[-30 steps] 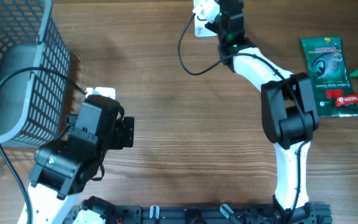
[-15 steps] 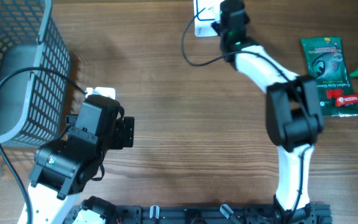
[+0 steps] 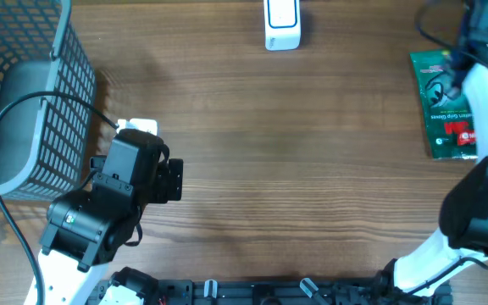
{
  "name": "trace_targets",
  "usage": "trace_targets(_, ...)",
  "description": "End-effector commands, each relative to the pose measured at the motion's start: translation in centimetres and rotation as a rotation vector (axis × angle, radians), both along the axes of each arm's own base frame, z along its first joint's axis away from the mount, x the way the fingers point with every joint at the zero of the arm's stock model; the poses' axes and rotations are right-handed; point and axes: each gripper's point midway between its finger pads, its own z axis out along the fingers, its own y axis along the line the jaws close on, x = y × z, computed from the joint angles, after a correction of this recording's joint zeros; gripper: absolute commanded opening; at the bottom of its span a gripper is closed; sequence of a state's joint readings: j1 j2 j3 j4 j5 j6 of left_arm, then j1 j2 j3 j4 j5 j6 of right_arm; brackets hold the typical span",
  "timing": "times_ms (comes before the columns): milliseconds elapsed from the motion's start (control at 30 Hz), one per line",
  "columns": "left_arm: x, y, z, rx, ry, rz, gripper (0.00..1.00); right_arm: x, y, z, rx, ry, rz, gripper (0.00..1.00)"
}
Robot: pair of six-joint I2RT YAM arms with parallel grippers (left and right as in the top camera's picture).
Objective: Scan the item barcode
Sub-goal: 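Carry the tissue box to the right edge and open the right gripper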
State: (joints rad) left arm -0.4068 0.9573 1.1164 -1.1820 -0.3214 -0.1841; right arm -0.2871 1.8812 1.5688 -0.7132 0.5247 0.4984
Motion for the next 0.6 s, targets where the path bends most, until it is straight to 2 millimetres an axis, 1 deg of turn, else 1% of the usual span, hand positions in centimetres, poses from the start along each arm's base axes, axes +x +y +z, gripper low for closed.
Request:
trace_targets(0, 0.1, 0.1, 0.1, 0.012, -0.006, -0.006, 1.0, -4.7, -4.9, -3.4, 0.051, 0.006, -0.215, 0.04)
trace_targets(67, 0.1, 0.1, 0.1, 0.012, -0.006, -0.006, 1.0, -6.6, -7.3, -4.5, 0.055, -0.002, -0.277, 0.04)
trace_targets(167, 0.1, 0.1, 0.1, 0.012, -0.006, -0.006, 1.0, -9.3, -9.6, -5.8, 0.064, 0.007, -0.352, 0.05)
trace_targets(200, 0.1, 0.1, 0.1, 0.012, -0.006, -0.006, 1.0, -9.6, -10.0, -6.0, 0.073, -0.001, -0.363, 0.09)
trace_targets(233, 0.1, 0.1, 0.1, 0.012, -0.006, -0.006, 1.0, -9.7, -10.7, -6.2, 0.103, -0.026, -0.356, 0.22)
trace_targets(267, 0.1, 0.1, 0.1, 0.012, -0.006, -0.006, 1.0, -8.9, -10.7, -6.3, 0.126, -0.031, -0.285, 0.32)
trace_targets(300, 0.1, 0.1, 0.1, 0.012, -0.006, -0.006, 1.0, -8.5, -10.6, -6.3, 0.136, -0.031, -0.243, 0.58)
trace_targets(333, 0.1, 0.1, 0.1, 0.012, -0.006, -0.006, 1.0, -7.9, -10.3, -6.4, 0.151, -0.025, -0.184, 0.97)
trace_targets(367, 0.1, 0.1, 0.1, 0.012, -0.006, -0.006, 1.0, -7.6, -10.0, -6.3, 0.157, -0.025, -0.16, 1.0)
trace_targets(433, 0.1, 0.1, 0.1, 0.012, -0.006, -0.006, 1.0, -6.9, -9.2, -5.8, 0.196, -0.065, -0.127, 1.0)
trace_targets(500, 0.1, 0.1, 0.1, 0.012, -0.006, -0.006, 1.0, -5.1, -6.8, -3.6, 0.3, -0.175, -0.021, 1.0)
trace_targets(533, 0.1, 0.1, 0.1, 0.012, -0.006, -0.006, 1.0, -3.4, -5.0, -1.4, 0.357, -0.274, 0.072, 1.0)
trace_targets(567, 0.1, 0.1, 0.1, 0.012, -0.006, -0.006, 1.0, -2.5, -3.6, 0.3, 0.391, -0.337, 0.137, 1.0)
